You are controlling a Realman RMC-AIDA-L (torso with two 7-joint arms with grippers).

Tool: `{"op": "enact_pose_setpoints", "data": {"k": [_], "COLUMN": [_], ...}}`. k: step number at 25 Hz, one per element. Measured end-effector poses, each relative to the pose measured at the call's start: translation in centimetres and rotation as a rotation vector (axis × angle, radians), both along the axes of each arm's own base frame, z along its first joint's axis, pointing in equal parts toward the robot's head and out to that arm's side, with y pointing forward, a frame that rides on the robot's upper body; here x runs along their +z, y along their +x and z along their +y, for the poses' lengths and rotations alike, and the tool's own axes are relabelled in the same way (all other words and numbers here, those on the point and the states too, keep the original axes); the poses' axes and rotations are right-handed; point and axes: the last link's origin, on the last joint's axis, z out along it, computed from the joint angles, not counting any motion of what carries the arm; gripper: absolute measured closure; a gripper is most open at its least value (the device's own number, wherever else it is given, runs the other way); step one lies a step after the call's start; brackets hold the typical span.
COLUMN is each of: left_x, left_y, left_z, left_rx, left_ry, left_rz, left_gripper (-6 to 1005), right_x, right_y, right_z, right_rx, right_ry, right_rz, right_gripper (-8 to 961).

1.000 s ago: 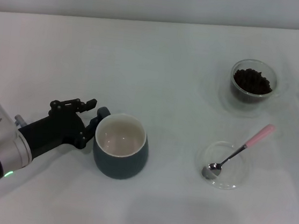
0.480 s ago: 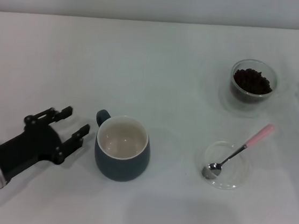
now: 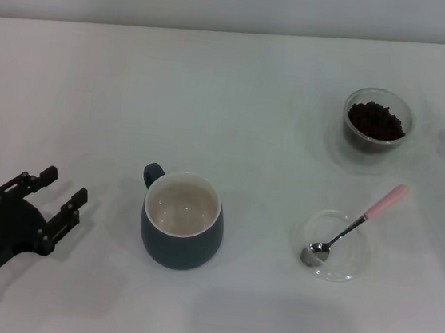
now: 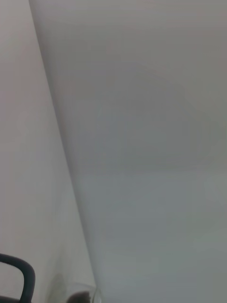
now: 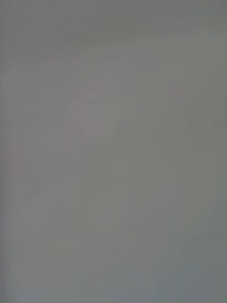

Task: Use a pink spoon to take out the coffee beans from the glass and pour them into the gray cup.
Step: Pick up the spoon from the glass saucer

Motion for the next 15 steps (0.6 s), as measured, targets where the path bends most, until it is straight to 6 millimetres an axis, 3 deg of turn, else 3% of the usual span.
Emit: {"op": "enact_pose_setpoints", "data": {"k": [8,15], "left_x": [0.5,1.2], "left_y": [-0.1,0.1], "left_z": [0.0,0.5], "left_rx": [0.005,-0.011], "left_ry": [0.031,0.068], "left_rz": [-0.01,-0.025], "left_gripper": [454,453], "right_x": [2.7,2.3], "right_y": [1.6,1.1], "right_z": [-1.3,-1.6], "right_rx": [-0.06,-0.087], "right_ry": [-0.121,-0.297], "right_rz": [0.267,0.481], "right_gripper": [90,91]}}
